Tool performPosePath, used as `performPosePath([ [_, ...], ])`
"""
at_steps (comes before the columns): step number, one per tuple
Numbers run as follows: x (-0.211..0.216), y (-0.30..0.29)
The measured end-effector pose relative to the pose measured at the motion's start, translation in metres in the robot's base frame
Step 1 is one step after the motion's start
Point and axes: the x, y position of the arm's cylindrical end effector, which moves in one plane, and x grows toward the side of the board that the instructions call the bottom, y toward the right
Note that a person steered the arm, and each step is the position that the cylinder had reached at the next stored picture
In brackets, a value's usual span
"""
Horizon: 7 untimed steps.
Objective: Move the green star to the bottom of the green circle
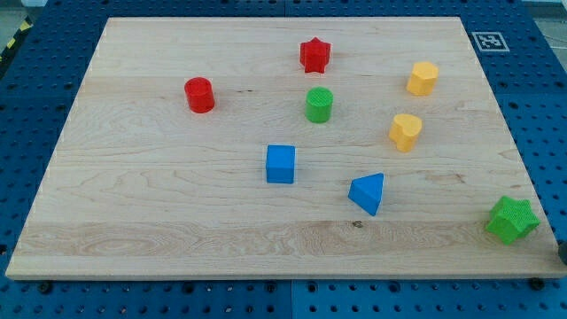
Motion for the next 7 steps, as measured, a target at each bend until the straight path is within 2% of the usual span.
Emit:
performPosePath([
  [4,0.0,-0.02],
  [7,-0.021,-0.02],
])
